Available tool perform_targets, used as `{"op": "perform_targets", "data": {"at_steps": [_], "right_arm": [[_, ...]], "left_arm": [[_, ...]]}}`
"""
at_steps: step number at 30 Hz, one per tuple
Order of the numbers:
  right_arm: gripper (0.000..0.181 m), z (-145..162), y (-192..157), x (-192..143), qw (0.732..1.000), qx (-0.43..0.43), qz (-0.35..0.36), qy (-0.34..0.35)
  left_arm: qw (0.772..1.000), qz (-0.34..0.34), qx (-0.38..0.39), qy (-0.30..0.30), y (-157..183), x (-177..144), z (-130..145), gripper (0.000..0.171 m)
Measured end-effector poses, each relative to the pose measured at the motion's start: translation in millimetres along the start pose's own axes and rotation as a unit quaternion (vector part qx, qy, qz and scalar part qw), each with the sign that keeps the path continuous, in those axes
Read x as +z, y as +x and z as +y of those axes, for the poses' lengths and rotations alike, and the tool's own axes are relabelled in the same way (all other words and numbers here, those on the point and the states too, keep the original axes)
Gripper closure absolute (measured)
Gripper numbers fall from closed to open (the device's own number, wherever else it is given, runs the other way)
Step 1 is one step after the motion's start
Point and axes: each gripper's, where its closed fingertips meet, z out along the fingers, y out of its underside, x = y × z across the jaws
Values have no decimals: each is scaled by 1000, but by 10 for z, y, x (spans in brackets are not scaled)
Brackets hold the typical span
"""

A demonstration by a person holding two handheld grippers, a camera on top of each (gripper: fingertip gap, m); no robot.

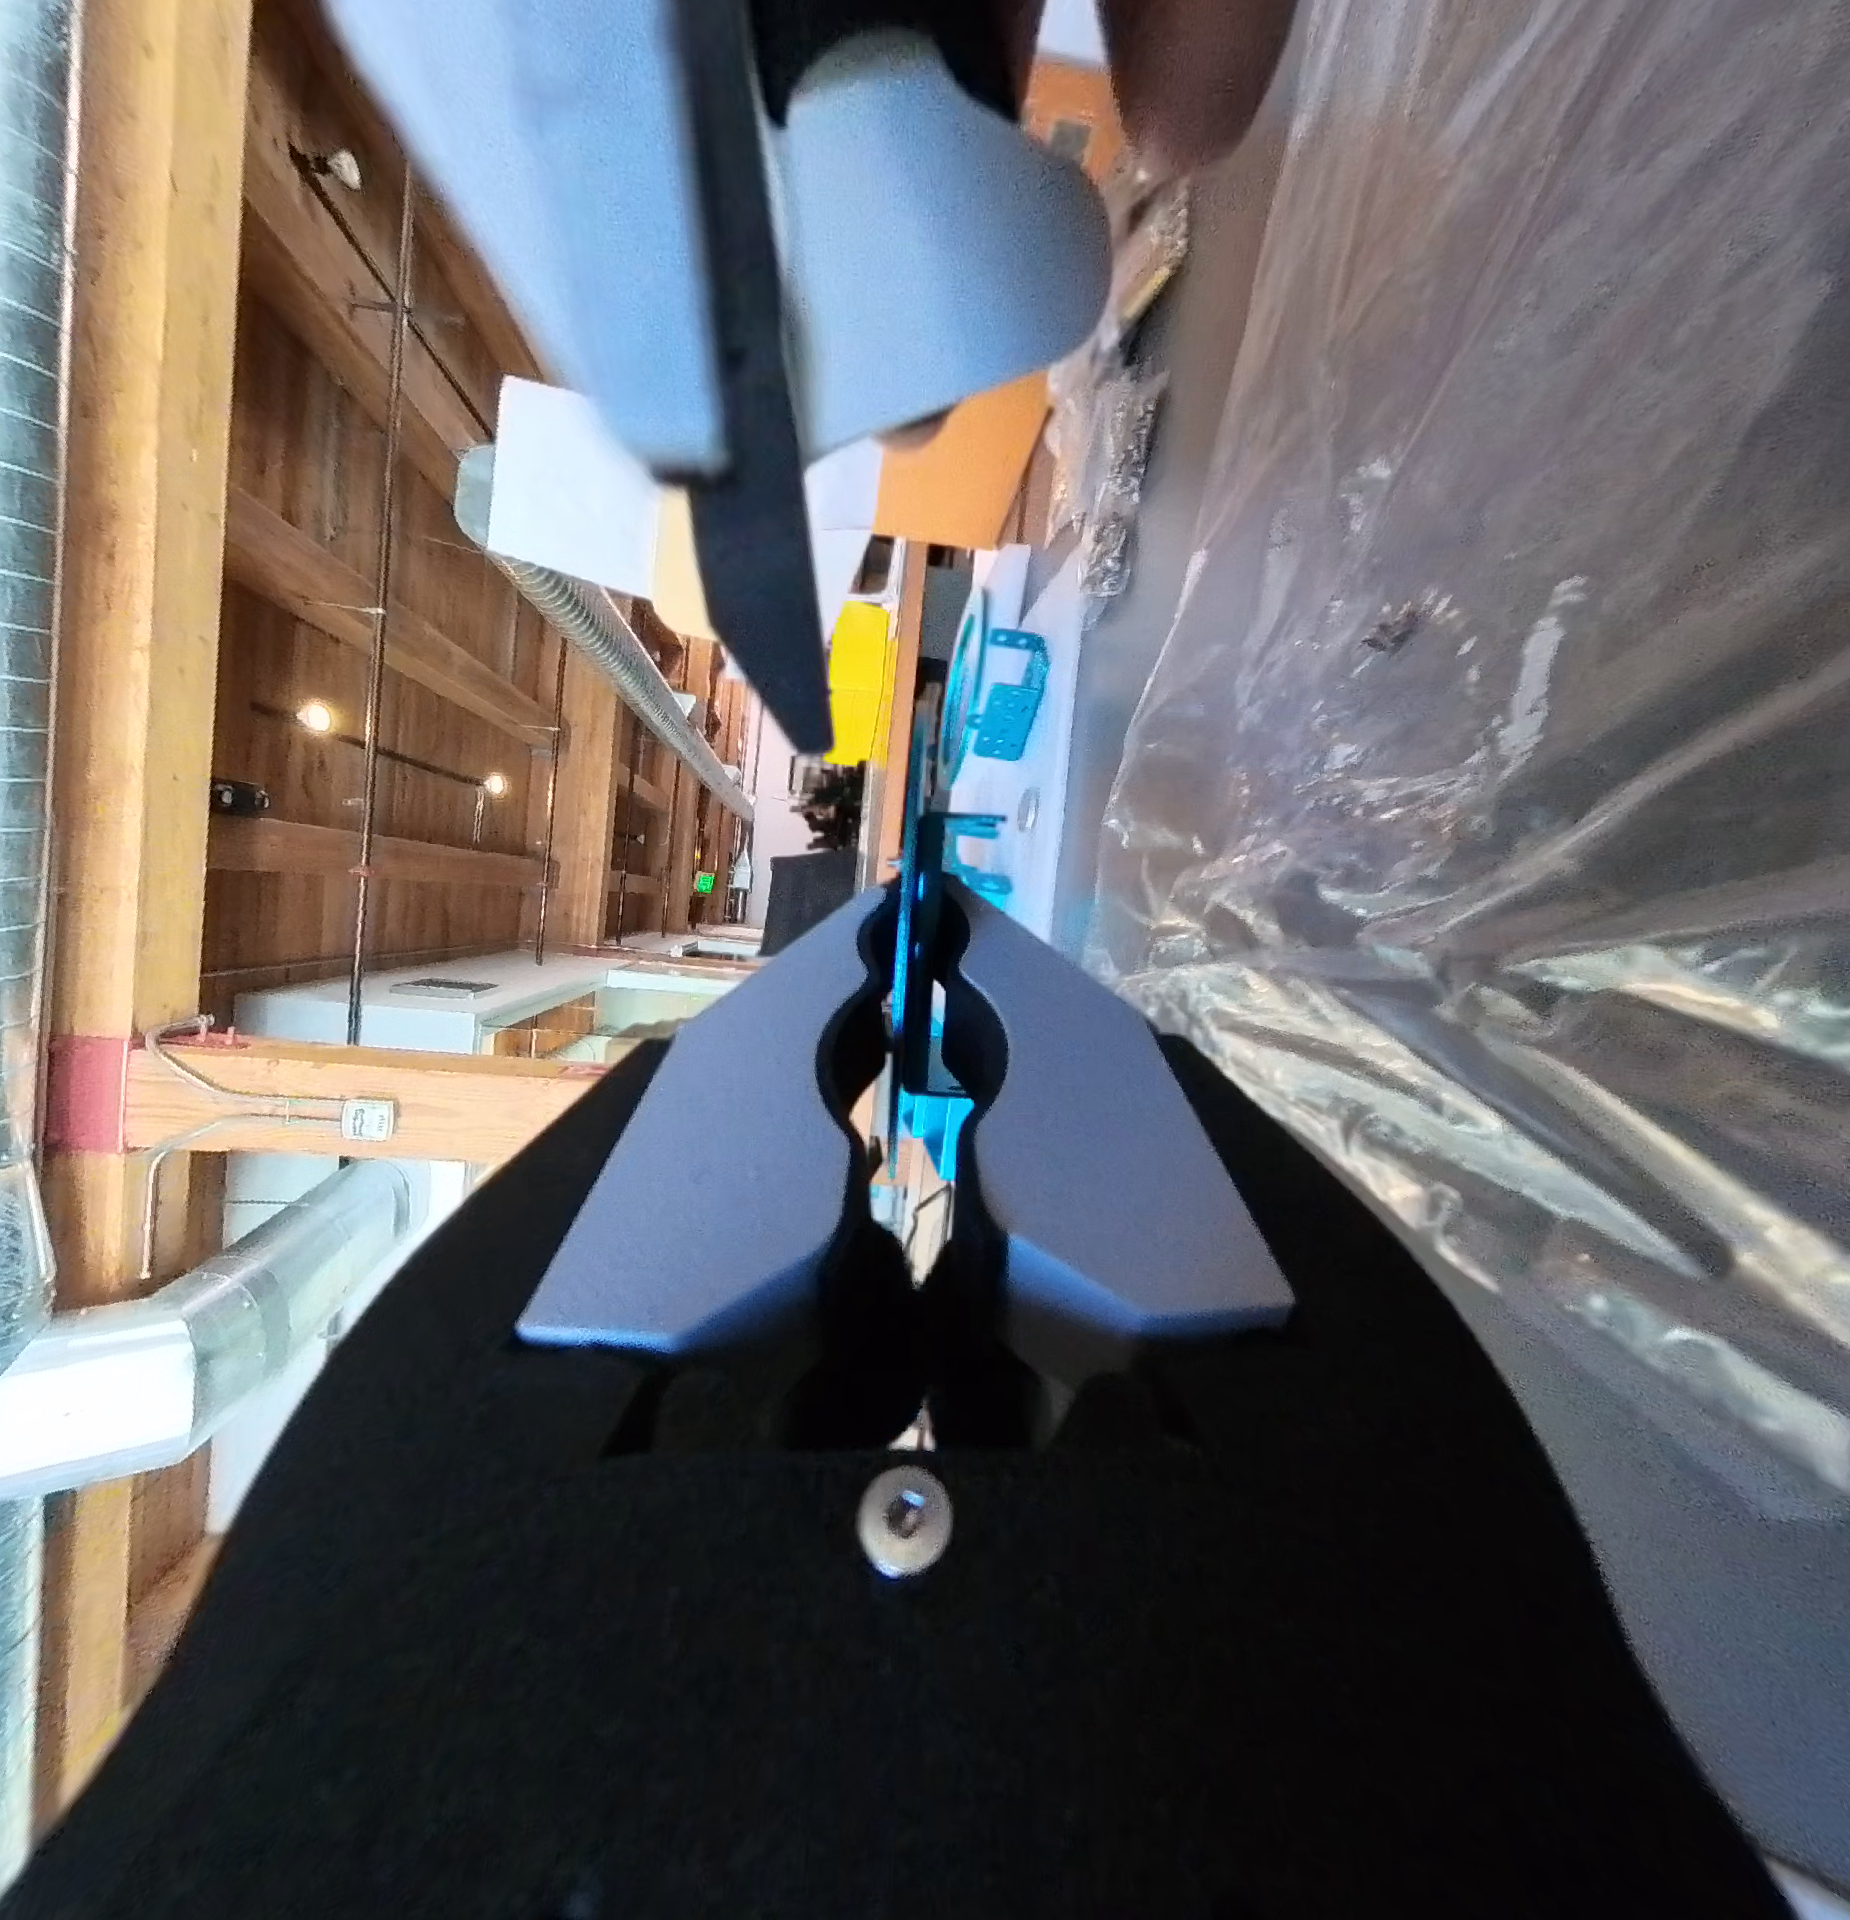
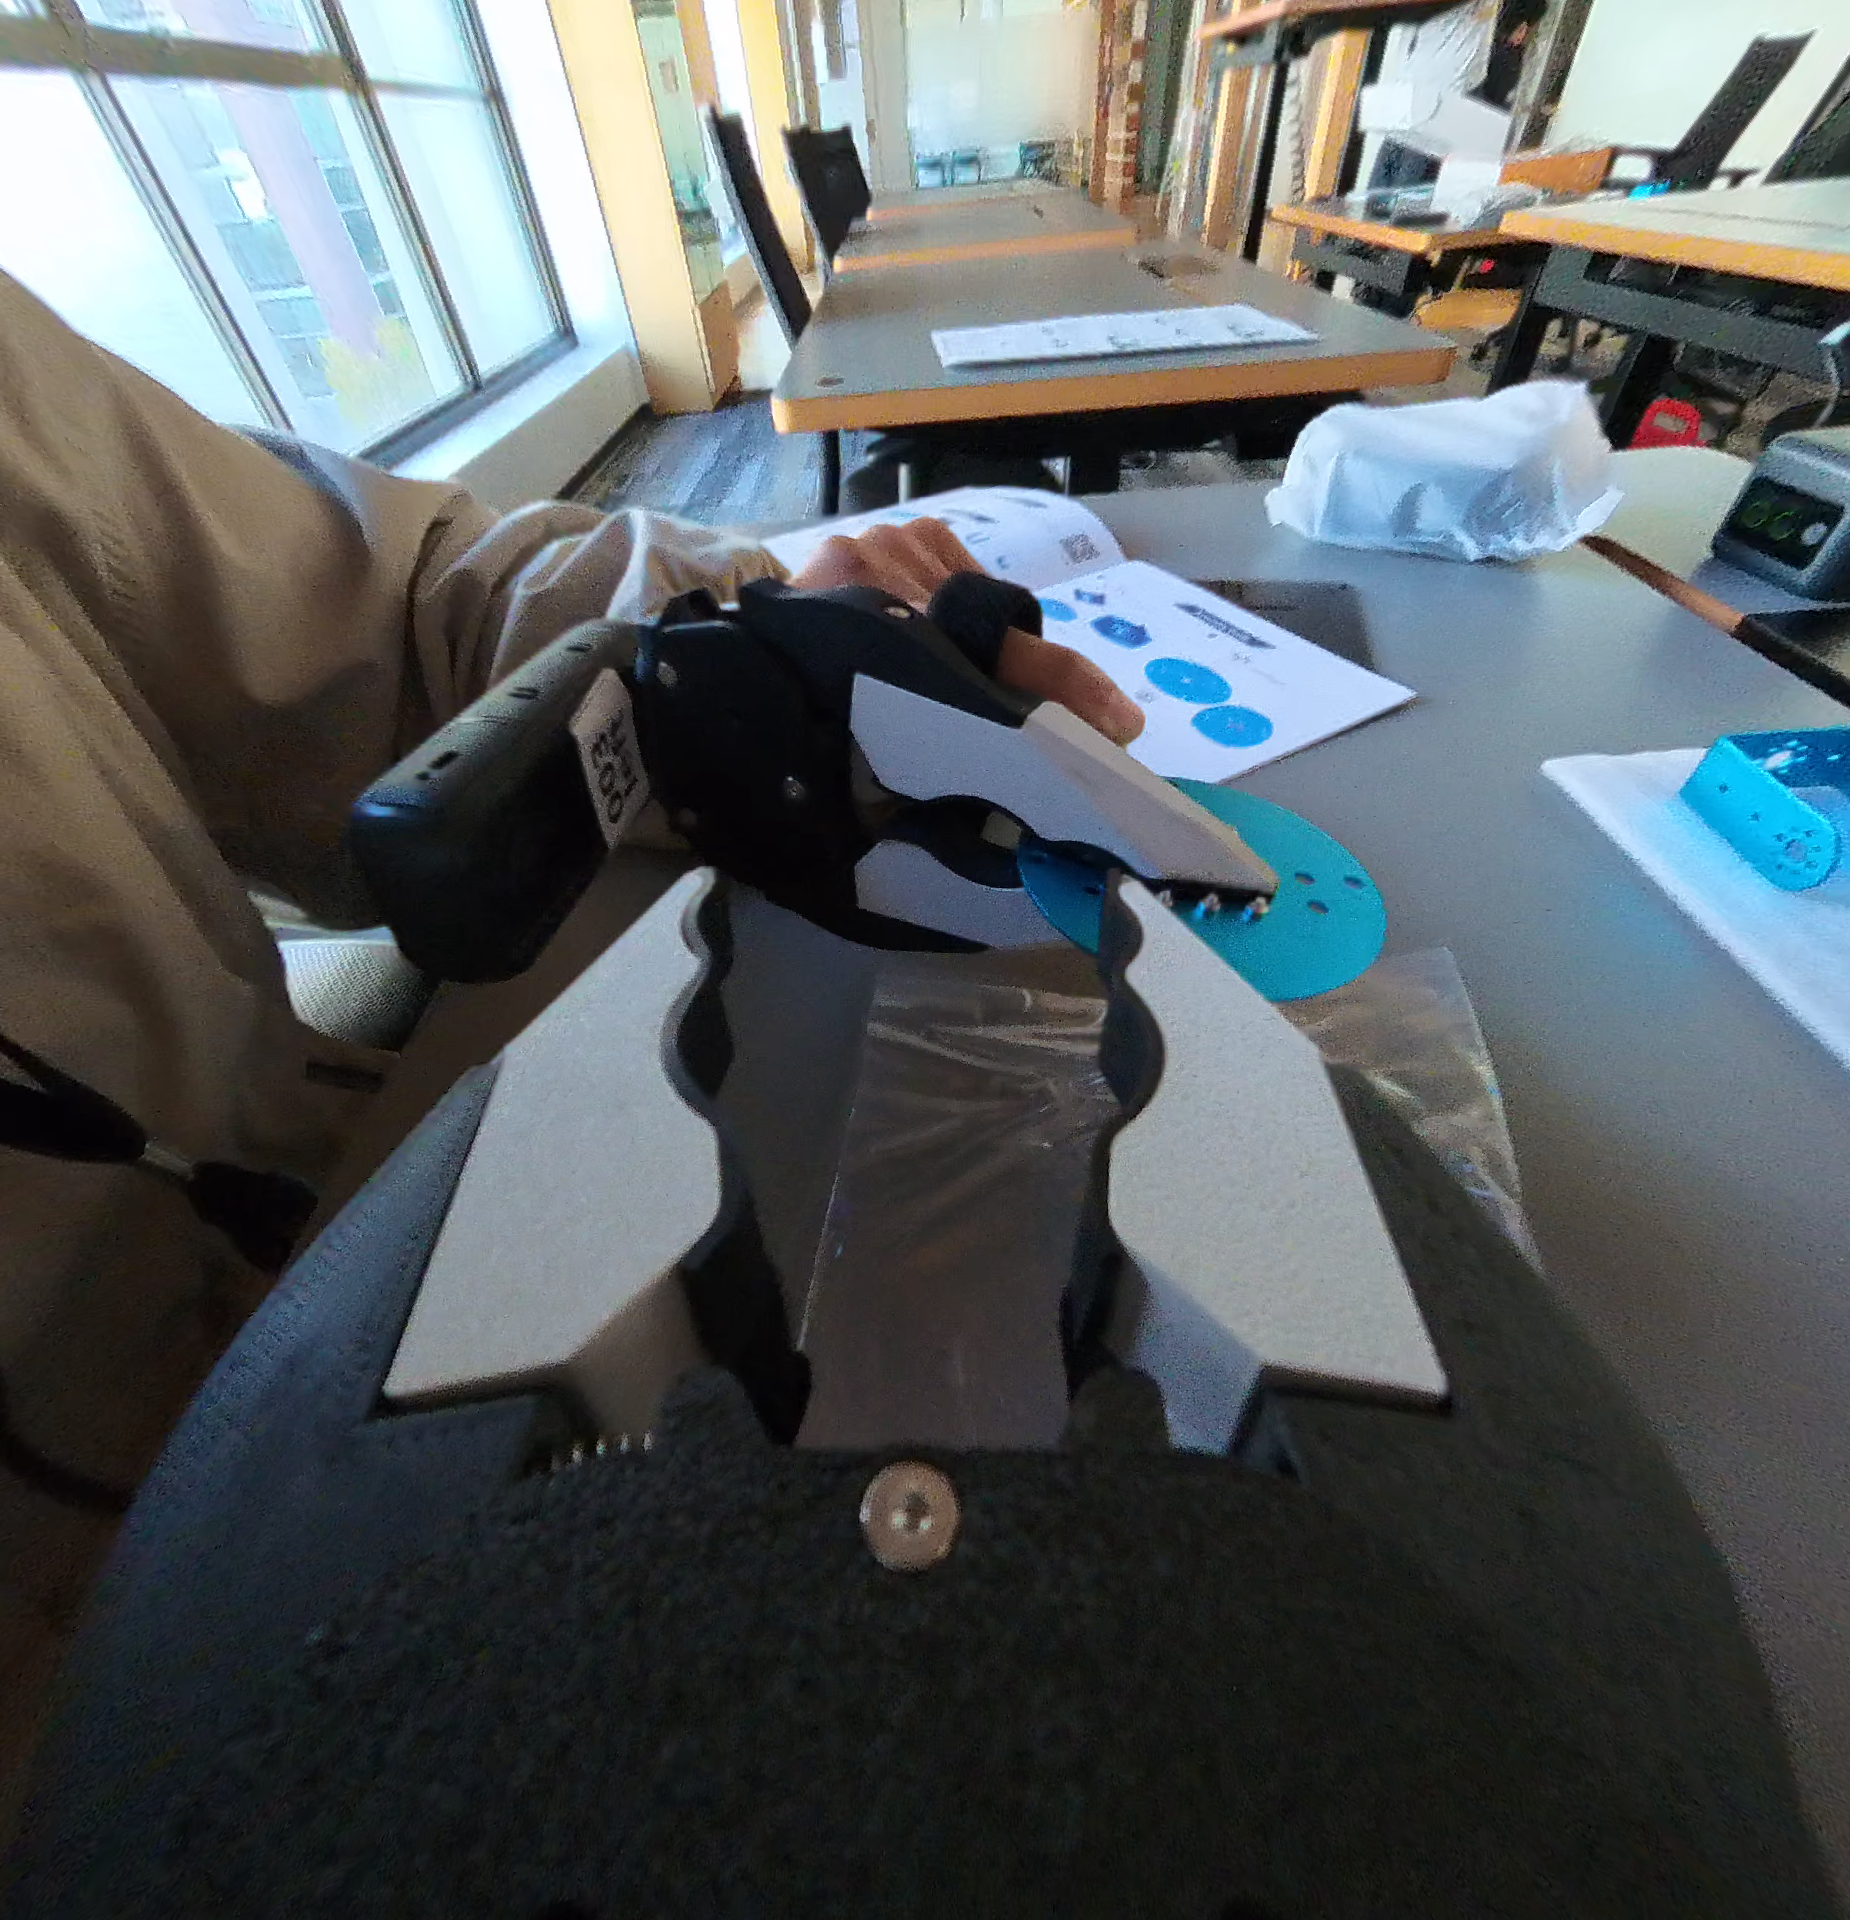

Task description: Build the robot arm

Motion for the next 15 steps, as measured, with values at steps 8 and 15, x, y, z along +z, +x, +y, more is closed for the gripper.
{"op": "perform_targets", "data": {"at_steps": [8,15], "right_arm": [[99,132,240,51,991,-83,94,-49],[98,200,199,126,991,-81,92,-57]], "left_arm": [[999,-14,3,30,-66,-72,-125,170],[999,-4,18,30,13,-65,-146,170]]}}
